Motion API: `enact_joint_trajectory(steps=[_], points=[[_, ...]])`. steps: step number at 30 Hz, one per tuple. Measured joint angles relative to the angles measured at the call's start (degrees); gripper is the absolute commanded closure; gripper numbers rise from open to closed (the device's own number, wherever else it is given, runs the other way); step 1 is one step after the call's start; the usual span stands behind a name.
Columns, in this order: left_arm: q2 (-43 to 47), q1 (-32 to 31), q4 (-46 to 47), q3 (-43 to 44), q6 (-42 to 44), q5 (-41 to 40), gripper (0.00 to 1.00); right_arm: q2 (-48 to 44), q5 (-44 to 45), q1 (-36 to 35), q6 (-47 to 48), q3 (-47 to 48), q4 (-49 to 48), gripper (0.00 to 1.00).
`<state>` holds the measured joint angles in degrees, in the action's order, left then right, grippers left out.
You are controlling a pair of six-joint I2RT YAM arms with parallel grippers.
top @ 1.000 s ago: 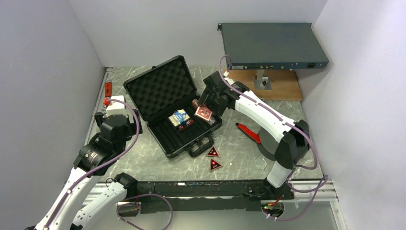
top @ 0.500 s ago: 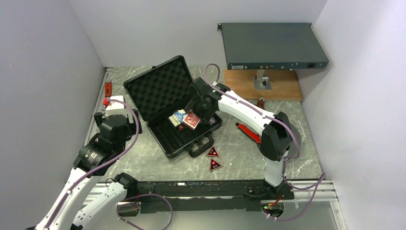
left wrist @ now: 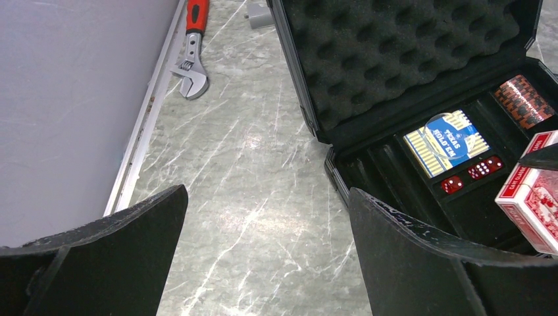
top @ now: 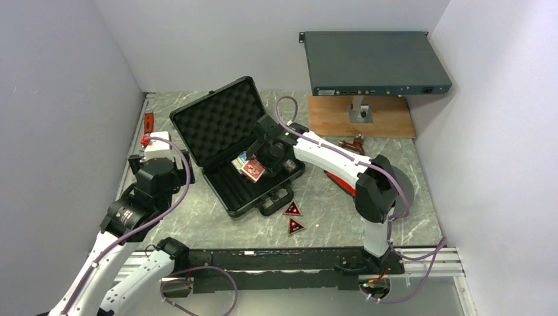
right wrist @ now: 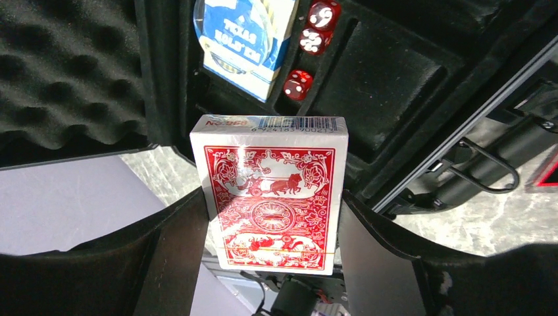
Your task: Pack up texas hold em set
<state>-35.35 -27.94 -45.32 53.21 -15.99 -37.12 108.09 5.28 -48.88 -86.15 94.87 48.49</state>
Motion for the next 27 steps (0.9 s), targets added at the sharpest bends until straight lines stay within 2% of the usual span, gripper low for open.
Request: enact_joint_trajectory(steps=[7,16,22,27], points=[[0.0,0.0,0.0,0.0,0.0,0.0,0.02,0.1,-0.9,-0.3,-3.0,-4.7,-5.6,1.00],[0.0,0.0,0.0,0.0,-0.2,0.0,0.02,5.7,-3.4,-0.3,-4.5,-0.2,-3.3,1.00],[0.0,0.0,0.0,0.0,-0.2,0.0,0.02,6.1,-5.2,-0.5,-5.5,-0.2,-3.1,1.00],[0.0,0.0,0.0,0.0,-0.2,0.1,0.02,6.4,-3.8,-0.7,-7.3,0.8,0.9,1.00]])
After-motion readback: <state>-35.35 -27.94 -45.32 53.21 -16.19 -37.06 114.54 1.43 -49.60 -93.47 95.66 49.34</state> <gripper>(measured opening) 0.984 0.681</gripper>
